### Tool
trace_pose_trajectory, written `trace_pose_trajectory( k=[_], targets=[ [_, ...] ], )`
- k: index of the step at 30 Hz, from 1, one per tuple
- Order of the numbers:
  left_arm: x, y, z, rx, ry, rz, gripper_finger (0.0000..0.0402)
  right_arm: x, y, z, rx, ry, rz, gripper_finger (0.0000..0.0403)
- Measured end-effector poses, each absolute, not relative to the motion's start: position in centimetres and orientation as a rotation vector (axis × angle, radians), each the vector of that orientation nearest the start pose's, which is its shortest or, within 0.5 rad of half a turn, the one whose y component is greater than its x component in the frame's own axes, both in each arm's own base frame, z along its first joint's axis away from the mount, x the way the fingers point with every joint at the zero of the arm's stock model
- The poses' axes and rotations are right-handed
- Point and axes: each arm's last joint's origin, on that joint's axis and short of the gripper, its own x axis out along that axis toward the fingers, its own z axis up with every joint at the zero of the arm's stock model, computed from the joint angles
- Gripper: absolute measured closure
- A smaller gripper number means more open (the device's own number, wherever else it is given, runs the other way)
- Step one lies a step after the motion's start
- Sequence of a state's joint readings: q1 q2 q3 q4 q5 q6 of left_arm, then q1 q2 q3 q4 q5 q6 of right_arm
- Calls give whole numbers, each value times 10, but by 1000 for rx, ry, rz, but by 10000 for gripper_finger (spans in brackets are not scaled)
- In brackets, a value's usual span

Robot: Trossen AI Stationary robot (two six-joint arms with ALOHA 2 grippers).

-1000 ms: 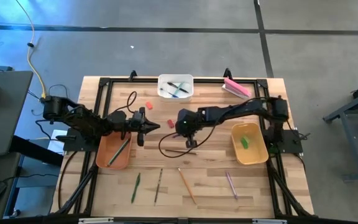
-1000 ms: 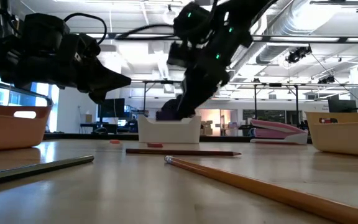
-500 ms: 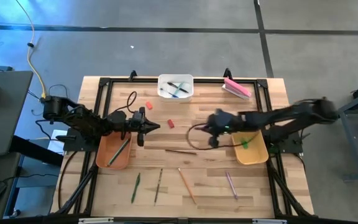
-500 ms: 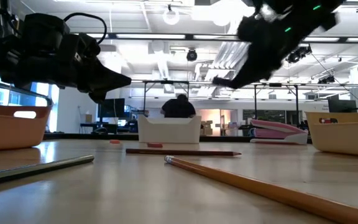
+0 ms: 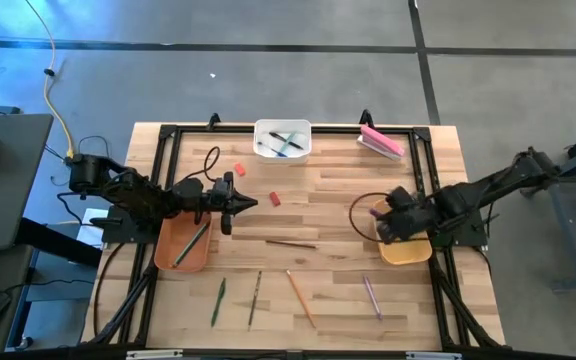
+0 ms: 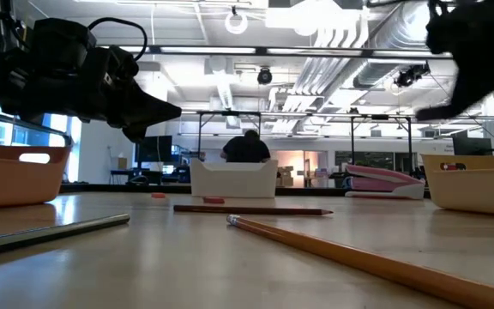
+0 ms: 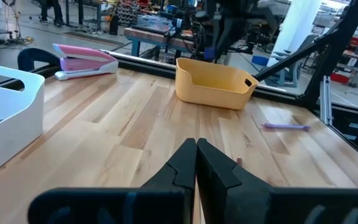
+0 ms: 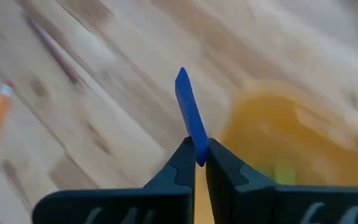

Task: Sort crayons/erasers/pens/pencils in bins
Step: Put the blue eraser into the yellow bin

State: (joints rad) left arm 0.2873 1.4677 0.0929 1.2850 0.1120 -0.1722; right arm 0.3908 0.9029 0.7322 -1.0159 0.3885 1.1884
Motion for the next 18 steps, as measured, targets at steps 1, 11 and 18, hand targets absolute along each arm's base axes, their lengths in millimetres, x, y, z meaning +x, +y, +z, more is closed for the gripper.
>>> trace_pose_trajectory(
  k=[1,11,18],
  targets=[
    [188,52,129,-190,73,182,401,133,46,239,650,951,-647,400],
    [188,52,129,-192,73,183,401,126,55,217,782,1088,-894,399],
    [188,52,129,-198,73,175,401,137,60,188,795,1105,-1004,399]
  ],
)
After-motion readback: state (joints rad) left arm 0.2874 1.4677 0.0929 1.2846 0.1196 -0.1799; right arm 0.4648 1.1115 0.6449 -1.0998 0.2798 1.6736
